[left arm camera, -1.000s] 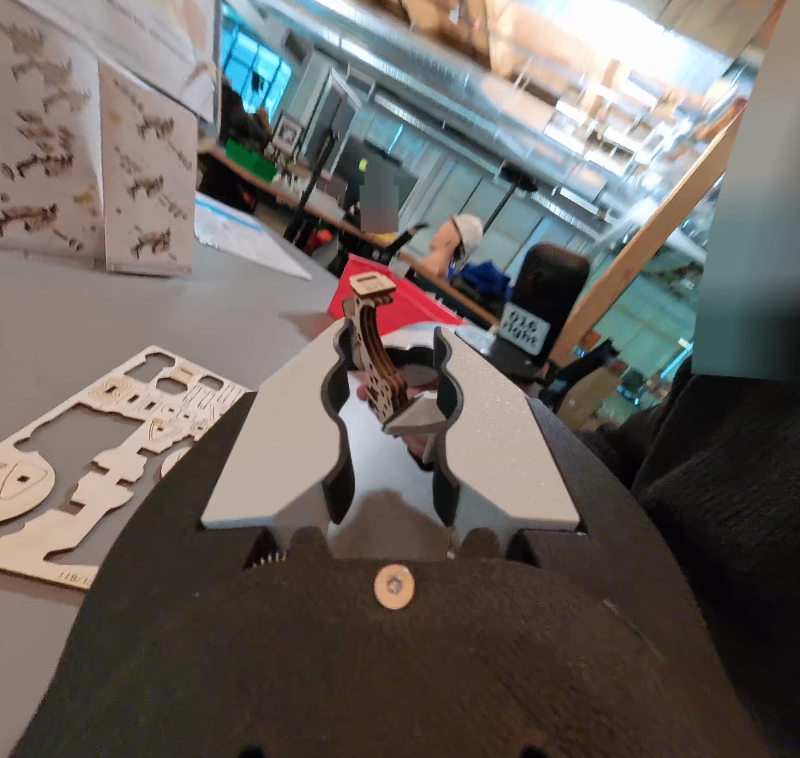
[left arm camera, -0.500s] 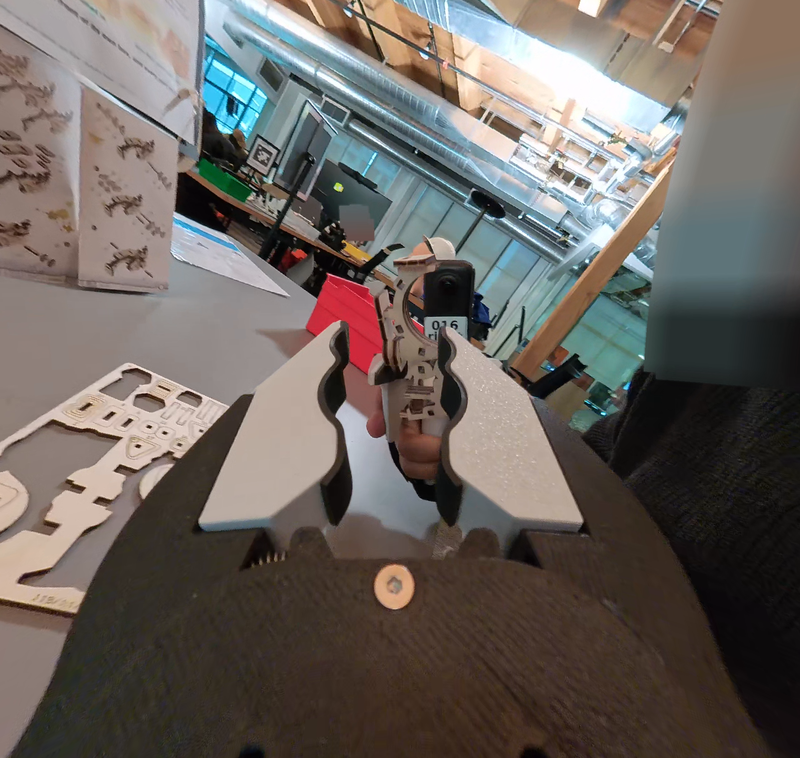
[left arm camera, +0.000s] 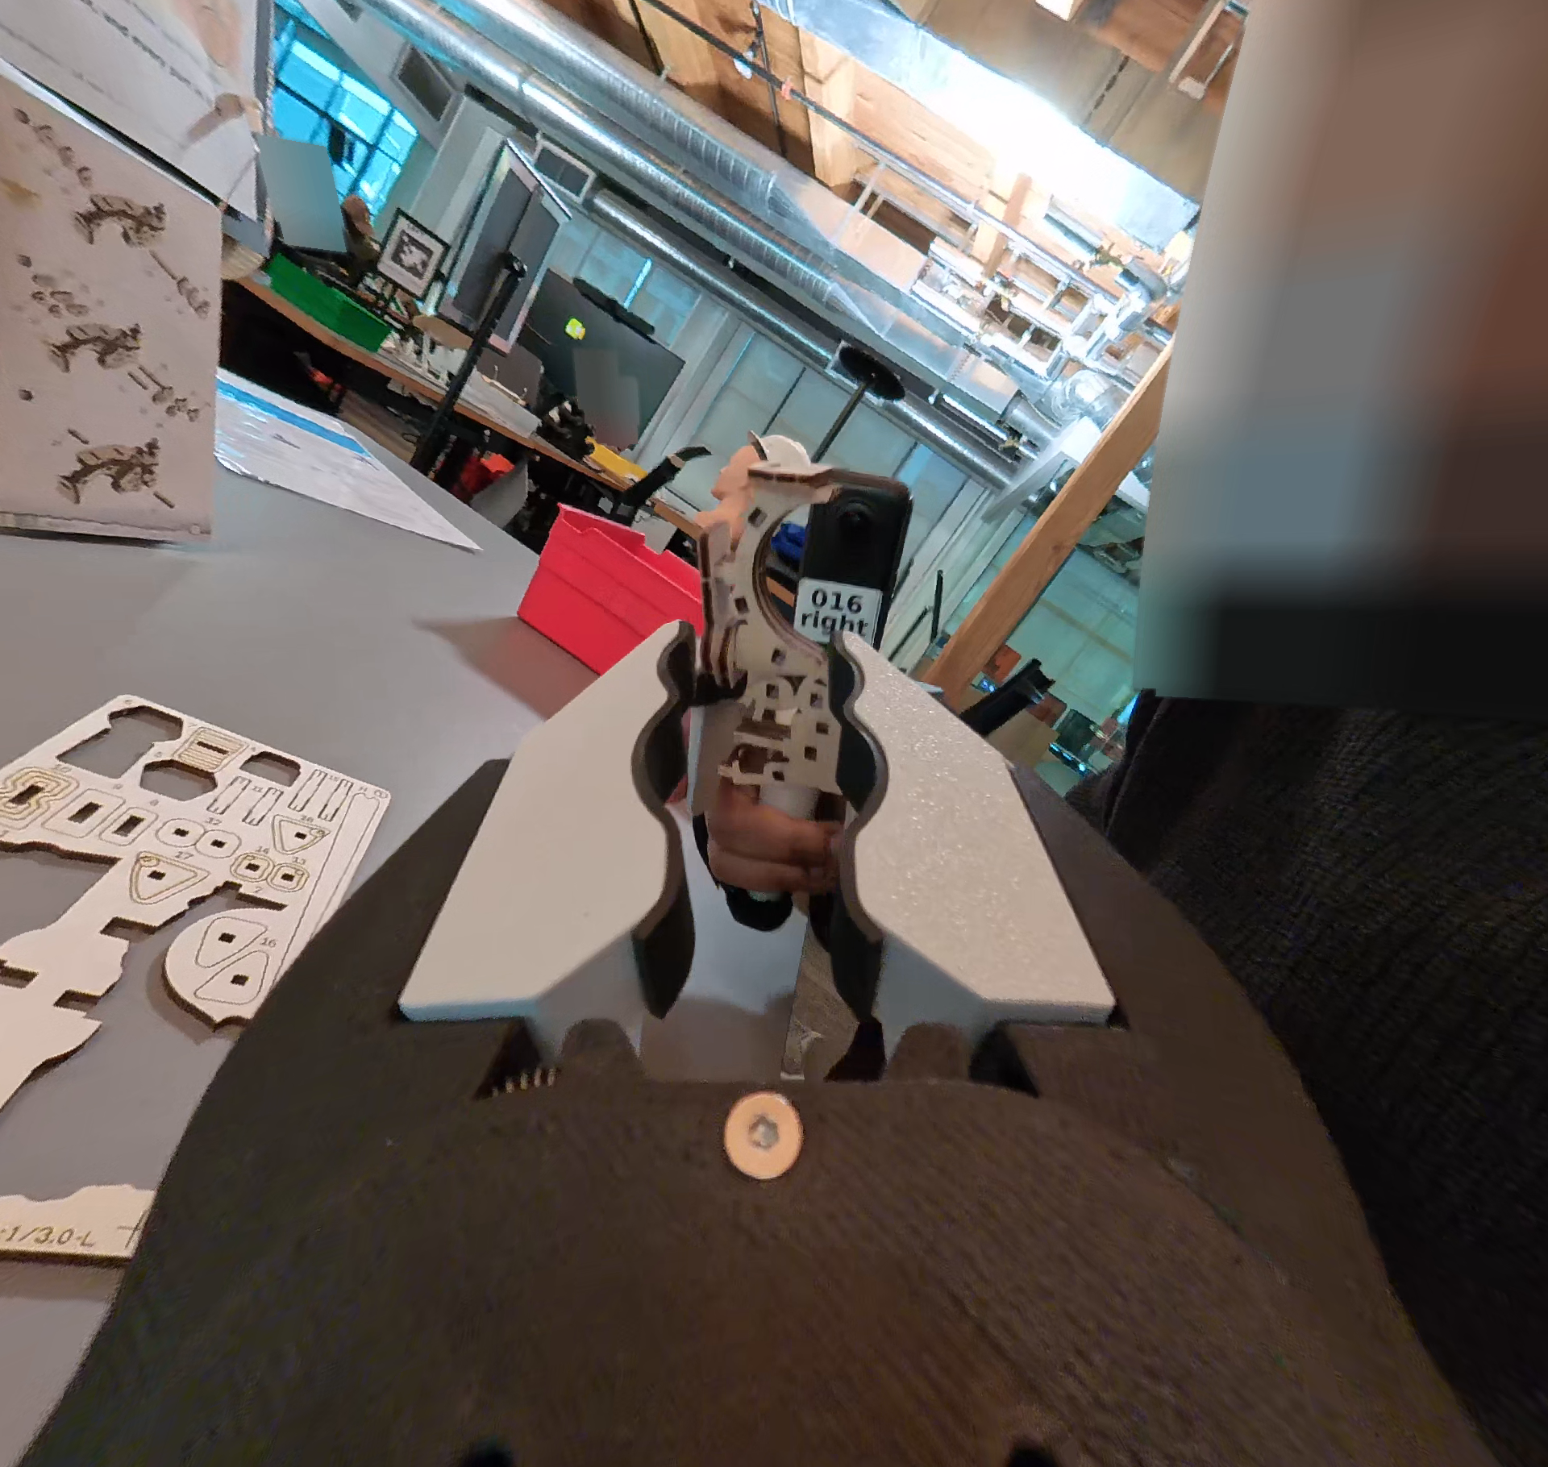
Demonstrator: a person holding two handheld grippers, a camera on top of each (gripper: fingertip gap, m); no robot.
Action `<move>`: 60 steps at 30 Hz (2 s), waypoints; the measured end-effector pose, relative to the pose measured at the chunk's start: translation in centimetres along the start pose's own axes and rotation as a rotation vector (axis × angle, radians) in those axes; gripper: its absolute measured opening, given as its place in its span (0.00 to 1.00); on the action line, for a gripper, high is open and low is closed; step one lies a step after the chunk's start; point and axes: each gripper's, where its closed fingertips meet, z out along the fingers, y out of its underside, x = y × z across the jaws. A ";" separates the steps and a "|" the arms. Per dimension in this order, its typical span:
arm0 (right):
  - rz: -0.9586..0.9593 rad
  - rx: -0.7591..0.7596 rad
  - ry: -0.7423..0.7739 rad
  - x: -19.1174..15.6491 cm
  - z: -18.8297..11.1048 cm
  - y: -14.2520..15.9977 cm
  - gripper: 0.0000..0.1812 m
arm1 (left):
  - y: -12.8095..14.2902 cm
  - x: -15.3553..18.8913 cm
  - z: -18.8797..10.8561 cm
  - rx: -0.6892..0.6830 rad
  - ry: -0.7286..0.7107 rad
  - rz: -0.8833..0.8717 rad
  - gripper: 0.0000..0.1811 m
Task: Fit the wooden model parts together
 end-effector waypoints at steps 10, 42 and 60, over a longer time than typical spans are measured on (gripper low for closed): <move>-0.658 -0.047 0.079 -3.9 0.3 0.5 0.25 | 1.4 4.5 0.5 -0.058 0.188 0.214 0.18; -0.373 -0.075 0.039 -2.4 0.3 1.3 0.25 | 1.1 2.6 0.5 -0.043 0.156 0.060 0.11; -0.364 -0.020 0.358 -0.1 -5.6 0.1 0.25 | 2.7 1.6 5.8 -0.129 0.270 -0.050 0.15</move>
